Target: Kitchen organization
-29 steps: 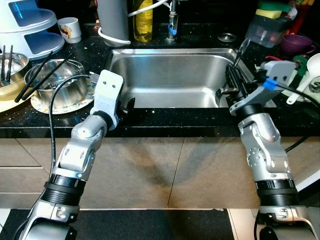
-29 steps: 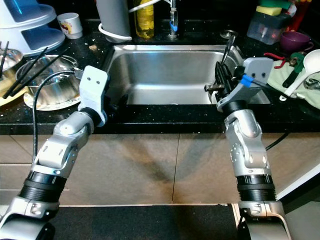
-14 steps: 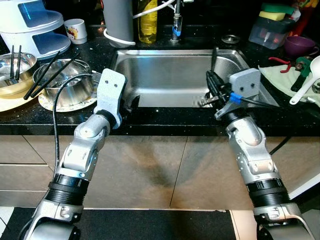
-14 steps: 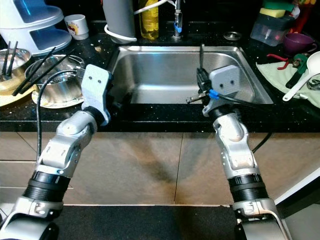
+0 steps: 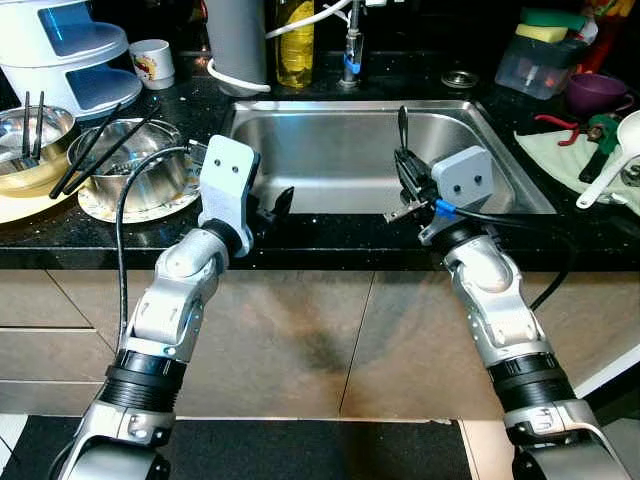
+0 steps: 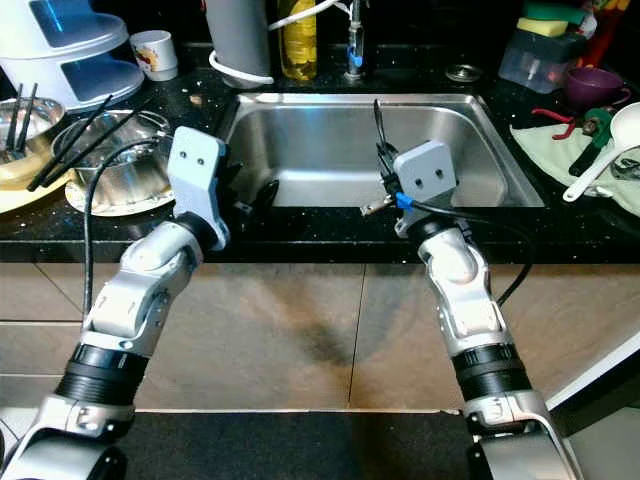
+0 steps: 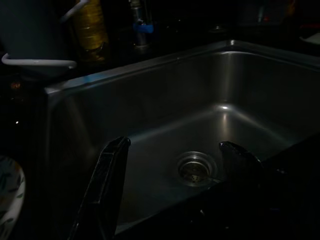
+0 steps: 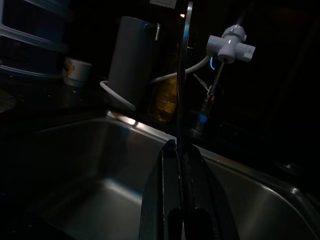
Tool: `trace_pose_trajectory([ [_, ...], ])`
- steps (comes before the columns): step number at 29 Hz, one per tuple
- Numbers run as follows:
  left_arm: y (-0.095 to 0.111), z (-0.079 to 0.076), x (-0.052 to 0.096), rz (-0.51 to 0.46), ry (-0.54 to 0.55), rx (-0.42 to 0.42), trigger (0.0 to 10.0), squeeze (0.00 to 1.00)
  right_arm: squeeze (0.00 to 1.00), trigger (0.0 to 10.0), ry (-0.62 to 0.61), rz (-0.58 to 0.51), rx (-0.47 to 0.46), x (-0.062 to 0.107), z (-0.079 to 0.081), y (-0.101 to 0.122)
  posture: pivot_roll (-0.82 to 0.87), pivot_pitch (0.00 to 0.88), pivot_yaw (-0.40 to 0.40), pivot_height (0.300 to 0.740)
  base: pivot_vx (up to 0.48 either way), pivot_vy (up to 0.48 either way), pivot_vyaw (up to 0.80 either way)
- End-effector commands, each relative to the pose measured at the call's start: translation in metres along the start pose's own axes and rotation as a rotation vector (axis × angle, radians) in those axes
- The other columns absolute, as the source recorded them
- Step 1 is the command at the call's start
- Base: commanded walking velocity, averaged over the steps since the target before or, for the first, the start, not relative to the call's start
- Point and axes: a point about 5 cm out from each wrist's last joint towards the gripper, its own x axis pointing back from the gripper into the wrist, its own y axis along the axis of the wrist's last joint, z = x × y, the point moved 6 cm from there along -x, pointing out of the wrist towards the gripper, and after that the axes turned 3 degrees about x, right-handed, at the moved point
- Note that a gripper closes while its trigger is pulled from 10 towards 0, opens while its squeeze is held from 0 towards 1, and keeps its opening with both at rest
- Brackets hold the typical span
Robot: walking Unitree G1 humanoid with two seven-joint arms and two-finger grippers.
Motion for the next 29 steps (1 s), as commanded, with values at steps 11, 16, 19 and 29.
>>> trace_pose_trajectory([
  [11, 0.0027, 0.0002, 0.0015, -0.02, -0.016, 0.008, 10.0, 0.0, 0.0, 10.0, -0.009, -0.017, 0.028, -0.0009, -0.0069, 0.0017, -0.06, 0.191, 0.013, 0.74, 0.326, 0.0, 0.0],
  [16, 0.0026, 0.0004, 0.002, -0.021, -0.019, 0.003, 10.0, 0.0, 0.0, 10.0, -0.013, -0.019, 0.029, -0.0007, -0.0083, 0.0009, -0.06, 0.192, 0.014, 0.74, 0.344, 0.0, 0.0],
  [19, 0.002, 0.0003, 0.002, -0.019, -0.021, 0.003, 10.0, 0.0, 0.0, 10.0, -0.016, -0.019, 0.029, -0.0006, -0.0092, 0.0006, -0.06, 0.192, 0.014, 0.74, 0.344, 0.0, 0.0],
  [29, -0.0009, -0.0027, 0.0017, -0.009, -0.036, 0.006, 10.0, 0.0, 0.0, 10.0, -0.028, -0.018, 0.031, 0.0013, -0.0133, -0.0006, -0.06, 0.195, 0.018, 0.74, 0.337, 0.0, 0.0],
])
